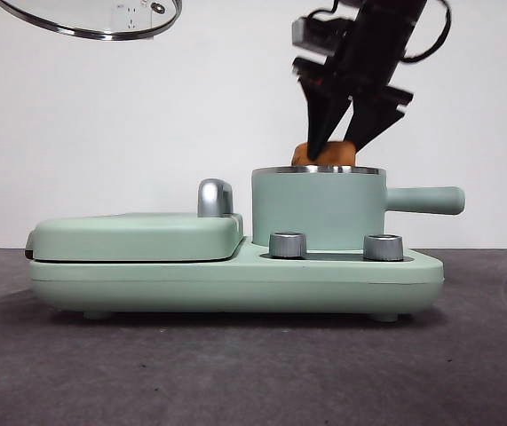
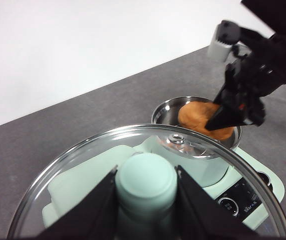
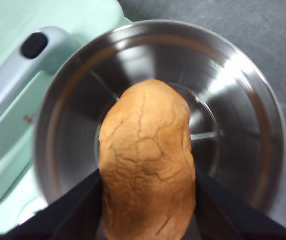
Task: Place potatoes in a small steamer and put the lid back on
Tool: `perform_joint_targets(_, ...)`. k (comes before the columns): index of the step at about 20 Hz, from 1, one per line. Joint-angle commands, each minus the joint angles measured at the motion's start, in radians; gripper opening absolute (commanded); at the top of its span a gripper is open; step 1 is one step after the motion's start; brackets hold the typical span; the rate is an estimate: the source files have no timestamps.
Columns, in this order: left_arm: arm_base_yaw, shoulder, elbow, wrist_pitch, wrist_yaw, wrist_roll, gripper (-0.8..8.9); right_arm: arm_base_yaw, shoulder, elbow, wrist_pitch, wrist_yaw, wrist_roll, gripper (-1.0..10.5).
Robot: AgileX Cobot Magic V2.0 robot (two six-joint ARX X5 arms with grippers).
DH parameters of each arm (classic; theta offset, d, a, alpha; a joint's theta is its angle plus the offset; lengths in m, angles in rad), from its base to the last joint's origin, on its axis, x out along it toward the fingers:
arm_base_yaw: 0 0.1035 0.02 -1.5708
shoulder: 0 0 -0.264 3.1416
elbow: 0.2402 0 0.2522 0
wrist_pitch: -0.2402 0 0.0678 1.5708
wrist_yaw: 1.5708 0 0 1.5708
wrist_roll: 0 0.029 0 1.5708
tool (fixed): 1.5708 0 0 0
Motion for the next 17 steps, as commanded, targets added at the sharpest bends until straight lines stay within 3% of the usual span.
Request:
perform_joint_targets(1,-0.002,0.002,0.016,0.032,0.0,-0.006,0.09,0.005,0.043,0.026,0.027,-0.002,-0.011,2.0)
perform_joint_targets(15,-0.002,0.009,0.016,0.032,0.0,-0.01,0.09,0.005,0.101,0.026,0.071,-0.002,-0.01,2.1)
perform_joint_targets(17,-0.002,0.01,0.016,0.032,0.0,-0.009,0.09,0.005,0.101,0.026,0.081,-0.003,-0.009,2.9)
